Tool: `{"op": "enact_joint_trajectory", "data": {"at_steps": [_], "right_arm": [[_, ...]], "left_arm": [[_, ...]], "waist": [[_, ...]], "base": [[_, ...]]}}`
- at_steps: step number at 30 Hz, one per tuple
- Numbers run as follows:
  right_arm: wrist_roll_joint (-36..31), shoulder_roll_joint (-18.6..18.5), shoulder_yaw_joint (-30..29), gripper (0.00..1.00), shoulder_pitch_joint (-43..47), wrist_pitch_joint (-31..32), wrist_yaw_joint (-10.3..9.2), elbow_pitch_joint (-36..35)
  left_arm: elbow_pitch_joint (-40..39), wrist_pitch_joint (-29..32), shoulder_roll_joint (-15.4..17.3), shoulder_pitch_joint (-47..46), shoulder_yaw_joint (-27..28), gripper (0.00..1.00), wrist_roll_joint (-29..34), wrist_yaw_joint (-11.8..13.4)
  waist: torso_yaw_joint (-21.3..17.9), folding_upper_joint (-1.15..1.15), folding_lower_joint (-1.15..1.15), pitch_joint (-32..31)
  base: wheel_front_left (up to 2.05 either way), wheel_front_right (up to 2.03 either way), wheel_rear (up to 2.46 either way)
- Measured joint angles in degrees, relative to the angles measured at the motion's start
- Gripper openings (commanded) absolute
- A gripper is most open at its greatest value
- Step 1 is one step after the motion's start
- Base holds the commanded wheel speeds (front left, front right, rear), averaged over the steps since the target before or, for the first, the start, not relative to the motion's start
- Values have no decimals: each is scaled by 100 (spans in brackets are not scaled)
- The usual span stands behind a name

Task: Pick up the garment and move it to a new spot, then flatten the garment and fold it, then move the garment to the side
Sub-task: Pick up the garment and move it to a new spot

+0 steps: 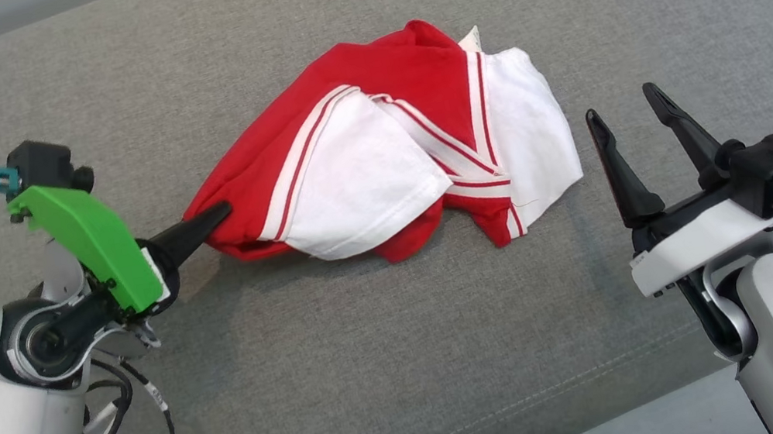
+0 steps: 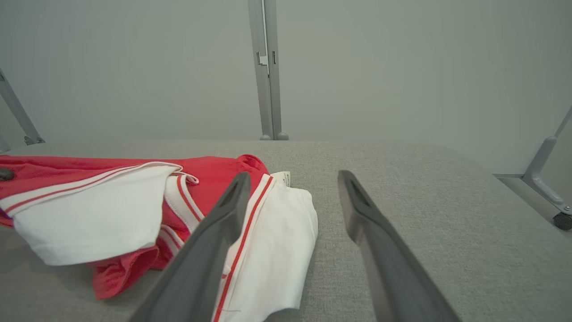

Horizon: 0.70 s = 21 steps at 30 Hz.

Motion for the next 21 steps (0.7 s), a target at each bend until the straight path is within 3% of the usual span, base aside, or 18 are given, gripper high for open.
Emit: {"op": "enact_joint_trajectory", "data": {"at_steps": [7, 14, 15, 16, 17, 21], "right_arm": [[-44, -66, 43, 100, 149, 0, 22, 103], [-53, -147, 53, 100, 328, 0, 54, 132], [-65, -158, 69, 100, 328, 0, 54, 143], [-86, -163, 88, 100, 329, 0, 54, 156], [-91, -162, 109, 100, 331, 0, 55, 168], [-92, -148, 267, 100, 392, 0, 56, 216]], "left_arm": [[4, -110, 170, 460, 227, 0, -358, 0], [-486, -263, -73, 792, 261, 0, -732, 0], [-516, -330, -114, 833, 267, 23, -740, 0], [-524, -400, -127, 883, 269, 69, -731, 0], [-523, -497, -115, 946, 264, 100, -654, 0], [-457, -803, 27, 1318, 172, 100, -298, 0]], "waist": [[280, 0, 0, -182], [527, 0, 0, -344], [559, 0, 0, -364], [590, 0, 0, -388], [618, 0, 0, -415], [714, 0, 0, -537]], "base": [[0, 0, 0], [0, 0, 0], [0, 0, 0], [0, 0, 0], [0, 0, 0], [0, 0, 0]]}}
